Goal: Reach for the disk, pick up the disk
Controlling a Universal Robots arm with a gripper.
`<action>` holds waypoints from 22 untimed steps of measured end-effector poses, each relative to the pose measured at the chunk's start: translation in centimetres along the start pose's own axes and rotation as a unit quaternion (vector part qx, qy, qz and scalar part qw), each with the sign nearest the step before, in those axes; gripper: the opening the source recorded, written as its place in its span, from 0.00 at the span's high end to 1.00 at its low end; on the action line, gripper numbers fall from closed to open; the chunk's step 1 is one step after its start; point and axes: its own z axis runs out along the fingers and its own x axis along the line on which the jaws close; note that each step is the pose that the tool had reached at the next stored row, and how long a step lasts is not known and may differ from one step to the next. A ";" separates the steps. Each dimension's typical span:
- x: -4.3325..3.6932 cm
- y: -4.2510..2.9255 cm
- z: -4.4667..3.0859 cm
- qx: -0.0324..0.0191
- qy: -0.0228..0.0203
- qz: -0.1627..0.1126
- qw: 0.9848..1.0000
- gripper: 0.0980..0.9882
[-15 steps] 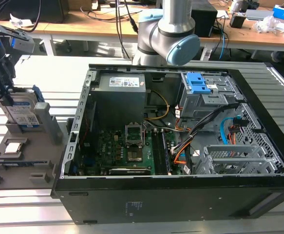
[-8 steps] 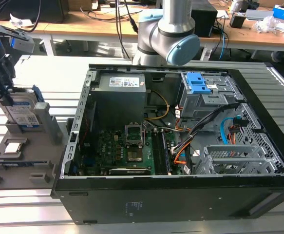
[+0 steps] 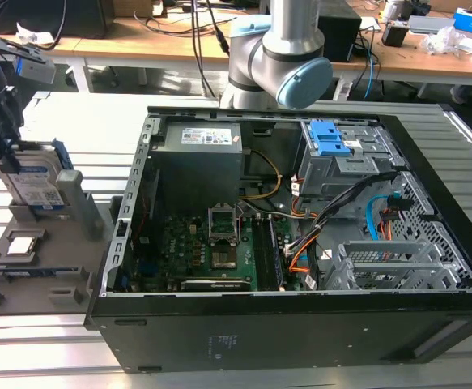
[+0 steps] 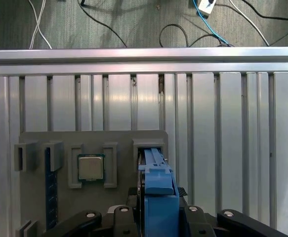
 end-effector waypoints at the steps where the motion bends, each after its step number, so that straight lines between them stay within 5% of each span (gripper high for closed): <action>1: 0.00 0.00 -0.26 0.000 0.000 0.000 1.000 0.70; 22: 0.03 0.08 -5.09 0.000 0.000 0.000 1.000 0.70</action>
